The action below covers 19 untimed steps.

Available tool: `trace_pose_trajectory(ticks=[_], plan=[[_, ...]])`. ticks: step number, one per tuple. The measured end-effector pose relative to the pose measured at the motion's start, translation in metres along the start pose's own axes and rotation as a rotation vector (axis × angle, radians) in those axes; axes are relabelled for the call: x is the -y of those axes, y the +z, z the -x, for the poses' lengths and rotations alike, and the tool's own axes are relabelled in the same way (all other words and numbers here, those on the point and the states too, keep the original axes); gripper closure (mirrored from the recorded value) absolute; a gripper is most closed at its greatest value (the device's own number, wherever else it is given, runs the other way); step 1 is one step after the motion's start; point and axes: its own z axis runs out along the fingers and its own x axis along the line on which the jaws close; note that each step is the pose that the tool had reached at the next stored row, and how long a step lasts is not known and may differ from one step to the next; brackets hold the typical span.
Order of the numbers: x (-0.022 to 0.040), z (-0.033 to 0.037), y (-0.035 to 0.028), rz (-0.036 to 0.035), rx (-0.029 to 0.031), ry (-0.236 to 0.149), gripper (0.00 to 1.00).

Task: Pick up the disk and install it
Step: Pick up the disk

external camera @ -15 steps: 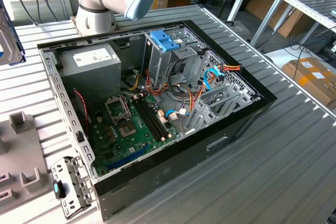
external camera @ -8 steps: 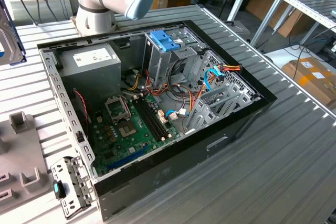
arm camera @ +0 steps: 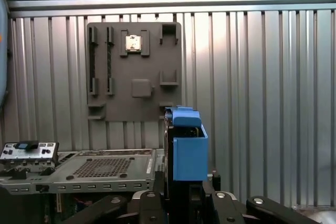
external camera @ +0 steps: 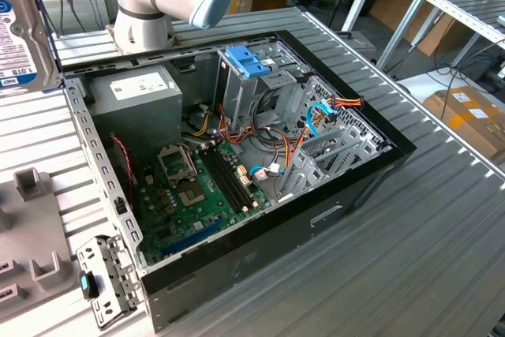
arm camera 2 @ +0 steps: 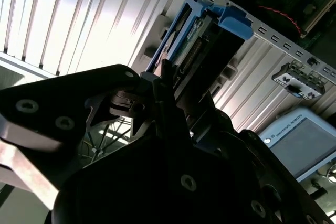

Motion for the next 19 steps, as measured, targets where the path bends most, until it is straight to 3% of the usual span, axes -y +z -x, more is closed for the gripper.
trace_pose_trajectory(ticks=[1, 2, 8, 19], plan=[[0.0046, 0.0002, 0.0002, -0.0001, 0.0001, 0.000, 0.65], [0.0135, 0.0005, 0.0004, 0.0000, 0.0000, 0.000, 0.65], [0.0437, 0.0015, 0.0012, 0.0000, 0.0000, 0.000, 0.65], [0.1067, 0.0037, 0.0028, 0.0001, -0.0001, 0.000, 0.65]])
